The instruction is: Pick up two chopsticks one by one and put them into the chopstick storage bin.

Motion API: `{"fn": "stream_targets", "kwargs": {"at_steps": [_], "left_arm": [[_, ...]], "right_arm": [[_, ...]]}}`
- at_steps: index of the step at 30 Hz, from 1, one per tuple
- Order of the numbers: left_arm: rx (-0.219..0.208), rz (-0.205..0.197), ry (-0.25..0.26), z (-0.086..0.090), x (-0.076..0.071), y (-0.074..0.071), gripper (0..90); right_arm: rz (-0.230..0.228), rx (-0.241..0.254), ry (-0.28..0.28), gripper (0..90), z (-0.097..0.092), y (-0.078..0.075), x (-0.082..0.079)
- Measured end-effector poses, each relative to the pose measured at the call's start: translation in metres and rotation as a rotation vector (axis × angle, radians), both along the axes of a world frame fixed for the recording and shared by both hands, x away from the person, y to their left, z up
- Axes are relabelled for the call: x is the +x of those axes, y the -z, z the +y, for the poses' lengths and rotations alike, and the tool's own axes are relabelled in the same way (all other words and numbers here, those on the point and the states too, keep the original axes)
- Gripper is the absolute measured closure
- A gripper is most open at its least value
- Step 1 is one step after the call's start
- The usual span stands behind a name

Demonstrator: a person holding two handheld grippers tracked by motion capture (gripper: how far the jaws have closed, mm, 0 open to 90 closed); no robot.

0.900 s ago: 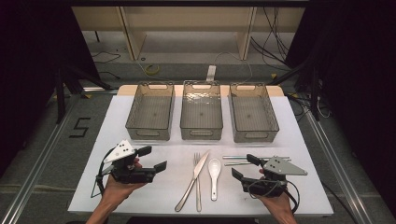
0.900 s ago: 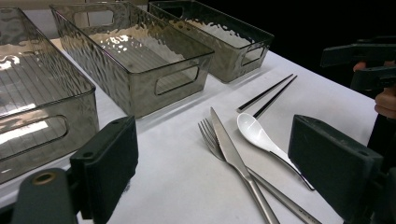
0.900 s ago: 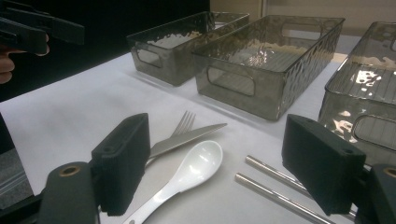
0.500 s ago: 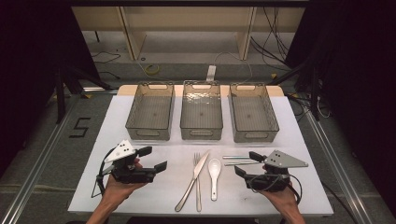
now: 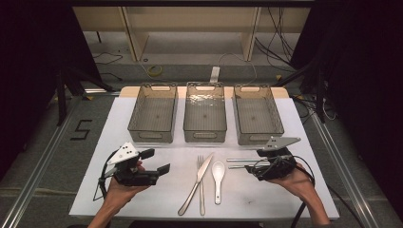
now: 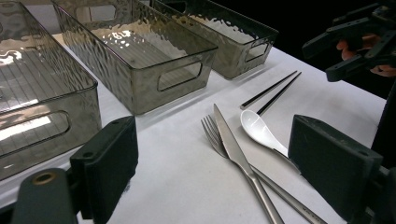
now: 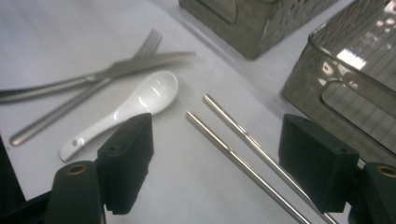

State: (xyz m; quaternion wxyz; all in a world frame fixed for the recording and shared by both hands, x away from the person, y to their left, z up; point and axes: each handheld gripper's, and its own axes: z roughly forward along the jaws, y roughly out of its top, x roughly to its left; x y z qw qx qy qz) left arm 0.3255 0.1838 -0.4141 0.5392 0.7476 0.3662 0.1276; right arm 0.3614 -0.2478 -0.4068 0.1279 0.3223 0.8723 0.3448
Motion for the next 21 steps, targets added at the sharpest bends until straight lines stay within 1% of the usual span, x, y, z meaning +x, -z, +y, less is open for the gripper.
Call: {"fn": "stream_targets", "kwargs": {"at_steps": [1, 2, 3, 4, 5, 6, 7, 8, 9, 10, 11, 13, 14, 15, 17, 18, 19, 20, 21], "left_arm": [[0.0, -0.001, -0.001, 0.0, 0.0, 0.0, 15.4], [0.001, 0.0, 0.001, 0.0, 0.0, 0.0, 15.4], [0.0, 0.001, 0.002, 0.0, 0.0, 0.0, 15.4], [0.001, 0.001, 0.002, 0.0, 0.0, 0.0, 15.4], [0.0, -0.001, 0.002, 0.0, 0.0, 0.0, 15.4], [0.001, -0.001, 0.002, 0.0, 0.0, 0.0, 15.4], [0.001, -0.001, 0.001, 0.0, 0.0, 0.0, 15.4], [0.0, -0.001, 0.001, 0.0, 0.0, 0.0, 15.4], [0.0, 0.0, 0.001, -0.001, 0.0, 0.0, 15.4], [0.001, 0.0, 0.001, -0.001, 0.0, 0.0, 15.4], [0.002, -0.001, 0.001, -0.001, 0.0, 0.0, 15.4], [0.001, 0.0, 0.001, -0.001, 0.0, 0.0, 15.4], [0.001, 0.001, 0.001, -0.001, 0.0, 0.0, 15.4], [0.002, 0.001, 0.002, -0.001, 0.0, 0.0, 15.4], [0.005, 0.001, 0.002, -0.001, 0.0, 0.0, 15.4], [0.001, 0.002, 0.002, -0.001, 0.0, 0.0, 15.4], [0.0, 0.002, 0.002, -0.001, 0.0, 0.0, 15.4], [0.001, 0.002, 0.003, -0.001, 0.0, 0.0, 15.4], [0.005, 0.003, 0.005, -0.002, 0.0, 0.0, 15.4]], "right_arm": [[0.012, -0.033, 0.003, 28.2, 0.0, 0.002, 0.006], [0.018, -0.053, -0.001, 28.9, -0.001, 0.003, 0.01], [0.023, -0.07, 0.002, 29.9, -0.002, 0.004, 0.013], [0.023, -0.07, 0.002, 29.9, -0.002, 0.004, 0.013], [0.028, -0.088, 0.002, 30.4, -0.002, 0.005, 0.016], [0.048, -0.11, -0.002, 30.5, -0.002, 0.005, 0.02], [0.054, -0.122, -0.005, 31.4, -0.003, 0.006, 0.022], [0.064, -0.149, -0.006, 32.6, -0.002, 0.005, 0.025], [0.077, -0.188, -0.014, 35.8, -0.002, 0.005, 0.03], [0.084, -0.202, -0.024, 36.6, -0.002, 0.005, 0.032], [0.084, -0.202, -0.024, 36.6, -0.002, 0.005, 0.032], [0.103, -0.222, -0.042, 38.9, -0.002, 0.006, 0.037], [0.126, -0.268, -0.05, 40.2, 0.0, 0.009, 0.04], [0.126, -0.268, -0.05, 40.2, 0.0, 0.009, 0.04], [0.154, -0.301, -0.056, 42.2, 0.001, 0.013, 0.044], [0.161, -0.309, -0.059, 43.9, 0.001, 0.015, 0.045], [0.177, -0.327, -0.061, 44.6, 0.002, 0.019, 0.049], [0.177, -0.327, -0.061, 44.6, 0.002, 0.019, 0.049], [0.187, -0.355, -0.053, 45.4, 0.003, 0.023, 0.051]]}}
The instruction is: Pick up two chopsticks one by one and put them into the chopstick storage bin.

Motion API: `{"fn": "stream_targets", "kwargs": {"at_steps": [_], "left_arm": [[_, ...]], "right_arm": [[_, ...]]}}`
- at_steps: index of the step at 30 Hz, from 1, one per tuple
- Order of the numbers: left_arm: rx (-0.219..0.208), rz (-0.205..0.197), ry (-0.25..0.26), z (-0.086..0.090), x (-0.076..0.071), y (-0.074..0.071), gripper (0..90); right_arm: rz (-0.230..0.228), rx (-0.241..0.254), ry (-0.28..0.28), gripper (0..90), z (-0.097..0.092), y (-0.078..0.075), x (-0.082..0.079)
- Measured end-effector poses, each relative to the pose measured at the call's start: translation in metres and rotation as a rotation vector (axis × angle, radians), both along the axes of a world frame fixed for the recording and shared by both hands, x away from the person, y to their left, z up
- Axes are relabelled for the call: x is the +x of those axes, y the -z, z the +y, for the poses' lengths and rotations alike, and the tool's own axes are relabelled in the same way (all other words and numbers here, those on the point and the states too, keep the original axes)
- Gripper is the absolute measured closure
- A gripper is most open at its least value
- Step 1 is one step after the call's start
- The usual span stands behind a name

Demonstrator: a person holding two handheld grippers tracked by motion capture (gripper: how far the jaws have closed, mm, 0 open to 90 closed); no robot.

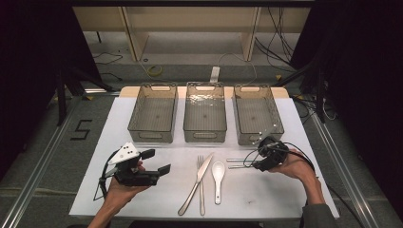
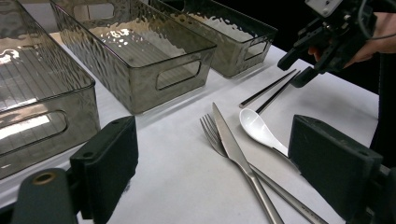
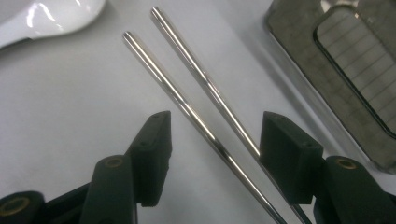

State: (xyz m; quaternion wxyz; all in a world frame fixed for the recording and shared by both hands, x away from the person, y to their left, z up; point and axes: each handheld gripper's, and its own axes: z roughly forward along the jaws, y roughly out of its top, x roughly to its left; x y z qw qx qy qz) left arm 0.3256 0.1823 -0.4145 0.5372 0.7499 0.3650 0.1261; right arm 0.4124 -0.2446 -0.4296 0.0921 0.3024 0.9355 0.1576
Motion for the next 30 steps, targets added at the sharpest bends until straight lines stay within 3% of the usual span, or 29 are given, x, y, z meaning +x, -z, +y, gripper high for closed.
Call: {"fn": "stream_targets", "kwargs": {"at_steps": [9, 19, 23, 30], "left_arm": [[0.004, 0.0, -0.003, 0.0, 0.0, 0.0, 15.4], [-0.005, 0.0, -0.001, 0.0, 0.0, 0.0, 15.4], [-0.007, 0.004, -0.004, 0.001, 0.001, 0.0, 15.4], [0.007, 0.006, -0.007, -0.001, 0.001, 0.001, 15.5]], "right_arm": [[0.047, -0.072, -0.004, 52.8, 0.002, 0.015, 0.008], [0.089, -0.111, -0.045, 58.3, 0.002, 0.024, 0.014], [0.108, -0.103, -0.033, 60.7, 0.003, 0.024, 0.014], [0.122, -0.134, -0.036, 64.5, 0.007, 0.024, 0.014]]}}
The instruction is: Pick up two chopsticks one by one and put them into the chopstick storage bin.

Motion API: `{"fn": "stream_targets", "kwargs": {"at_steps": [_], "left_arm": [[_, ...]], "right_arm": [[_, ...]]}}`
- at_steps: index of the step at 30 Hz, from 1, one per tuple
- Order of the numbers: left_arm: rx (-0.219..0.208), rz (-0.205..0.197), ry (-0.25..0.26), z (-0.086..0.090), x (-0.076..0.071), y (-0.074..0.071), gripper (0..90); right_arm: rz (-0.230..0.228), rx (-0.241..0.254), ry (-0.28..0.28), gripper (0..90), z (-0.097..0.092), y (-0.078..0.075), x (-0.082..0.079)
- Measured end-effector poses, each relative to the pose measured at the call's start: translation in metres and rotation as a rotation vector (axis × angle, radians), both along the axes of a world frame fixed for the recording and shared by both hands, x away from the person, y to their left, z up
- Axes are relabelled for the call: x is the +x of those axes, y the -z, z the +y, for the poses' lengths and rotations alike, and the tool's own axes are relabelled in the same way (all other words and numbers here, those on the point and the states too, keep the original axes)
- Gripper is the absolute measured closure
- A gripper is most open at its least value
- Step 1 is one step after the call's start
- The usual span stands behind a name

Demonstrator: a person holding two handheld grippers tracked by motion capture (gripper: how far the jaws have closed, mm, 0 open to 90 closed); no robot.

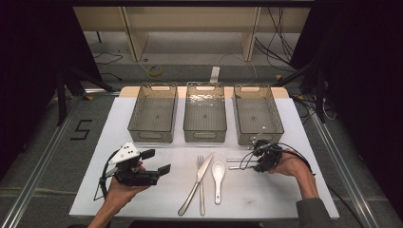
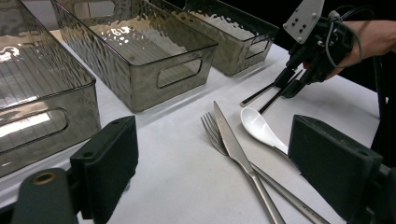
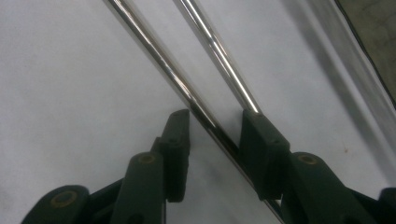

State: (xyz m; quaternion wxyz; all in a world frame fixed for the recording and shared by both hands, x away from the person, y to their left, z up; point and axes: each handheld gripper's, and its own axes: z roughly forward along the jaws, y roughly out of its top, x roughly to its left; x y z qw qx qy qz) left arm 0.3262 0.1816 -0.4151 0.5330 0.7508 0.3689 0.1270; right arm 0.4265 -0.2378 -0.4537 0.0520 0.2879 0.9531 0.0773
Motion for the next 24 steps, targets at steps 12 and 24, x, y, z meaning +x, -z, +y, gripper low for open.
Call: {"fn": "stream_targets", "kwargs": {"at_steps": [12, 24], "left_arm": [[0.013, 0.002, -0.008, 0.0, 0.0, 0.0, 15.6], [0.03, 0.001, -0.006, 0.0, 0.001, 0.001, 15.7]], "right_arm": [[0.004, -0.049, -0.041, 74.4, 0.011, 0.0, -0.004], [-0.005, -0.07, -0.122, 80.1, 0.013, -0.001, -0.007]]}}
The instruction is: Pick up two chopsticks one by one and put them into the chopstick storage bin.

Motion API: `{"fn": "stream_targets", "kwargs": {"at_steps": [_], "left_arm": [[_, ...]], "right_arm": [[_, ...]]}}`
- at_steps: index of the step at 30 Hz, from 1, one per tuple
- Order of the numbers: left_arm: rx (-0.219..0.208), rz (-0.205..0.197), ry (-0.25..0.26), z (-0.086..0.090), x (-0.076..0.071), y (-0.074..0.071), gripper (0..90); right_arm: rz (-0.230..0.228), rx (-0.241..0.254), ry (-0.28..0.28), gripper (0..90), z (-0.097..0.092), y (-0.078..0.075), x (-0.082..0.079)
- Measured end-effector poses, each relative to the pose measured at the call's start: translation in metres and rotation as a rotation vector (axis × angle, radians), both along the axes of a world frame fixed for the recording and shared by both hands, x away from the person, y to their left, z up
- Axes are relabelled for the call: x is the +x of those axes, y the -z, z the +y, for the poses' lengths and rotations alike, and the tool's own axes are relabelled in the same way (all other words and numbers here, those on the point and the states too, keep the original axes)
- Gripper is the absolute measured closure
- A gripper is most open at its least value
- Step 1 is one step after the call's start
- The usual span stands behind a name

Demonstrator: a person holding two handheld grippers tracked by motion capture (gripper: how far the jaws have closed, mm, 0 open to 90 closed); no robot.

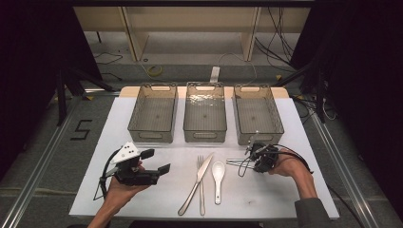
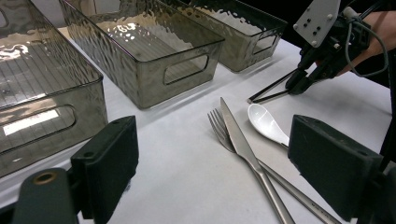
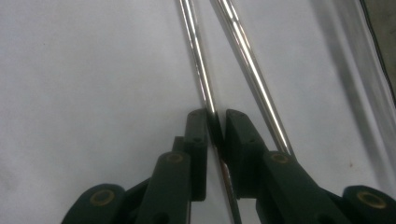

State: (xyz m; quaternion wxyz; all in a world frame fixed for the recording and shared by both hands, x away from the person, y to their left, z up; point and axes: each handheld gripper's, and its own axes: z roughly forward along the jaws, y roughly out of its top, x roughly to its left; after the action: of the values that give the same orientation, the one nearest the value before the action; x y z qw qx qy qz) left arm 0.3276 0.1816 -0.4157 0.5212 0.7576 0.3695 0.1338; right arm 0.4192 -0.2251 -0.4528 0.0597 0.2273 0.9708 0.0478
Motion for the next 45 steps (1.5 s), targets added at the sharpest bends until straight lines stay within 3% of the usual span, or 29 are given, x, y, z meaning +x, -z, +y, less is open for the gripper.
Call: {"fn": "stream_targets", "kwargs": {"at_steps": [12, 30, 35, 37, 38, 41, 45], "left_arm": [[0.007, 0.0, 0.002, -0.001, 0.0, 0.0, 15.7], [0.012, -0.002, 0.009, -0.001, 0.0, 0.0, 15.7], [0.019, -0.002, 0.014, -0.003, 0.0, 0.001, 15.7], [0.022, -0.001, 0.018, -0.004, 0.0, 0.001, 15.7], [0.022, 0.0, 0.019, -0.004, 0.0, 0.001, 15.7], [0.028, -0.002, 0.021, -0.005, 0.0, 0.002, 15.7], [0.037, -0.002, 0.028, -0.006, 0.0, 0.002, 15.7]], "right_arm": [[0.019, -0.046, -0.064, 84.4, 0.004, -0.001, -0.006], [0.025, -0.036, -0.099, 86.1, 0.002, -0.003, -0.01], [-0.016, -0.036, -0.105, 86.2, 0.001, -0.012, -0.013], [-0.076, -0.015, -0.106, 86.2, 0.004, -0.022, -0.017], [-0.076, -0.015, -0.106, 86.2, 0.004, -0.022, -0.017], [-0.146, -0.005, -0.123, 86.2, 0.016, -0.035, -0.023], [-0.169, 0.011, -0.14, 86.1, 0.027, -0.042, -0.028]]}}
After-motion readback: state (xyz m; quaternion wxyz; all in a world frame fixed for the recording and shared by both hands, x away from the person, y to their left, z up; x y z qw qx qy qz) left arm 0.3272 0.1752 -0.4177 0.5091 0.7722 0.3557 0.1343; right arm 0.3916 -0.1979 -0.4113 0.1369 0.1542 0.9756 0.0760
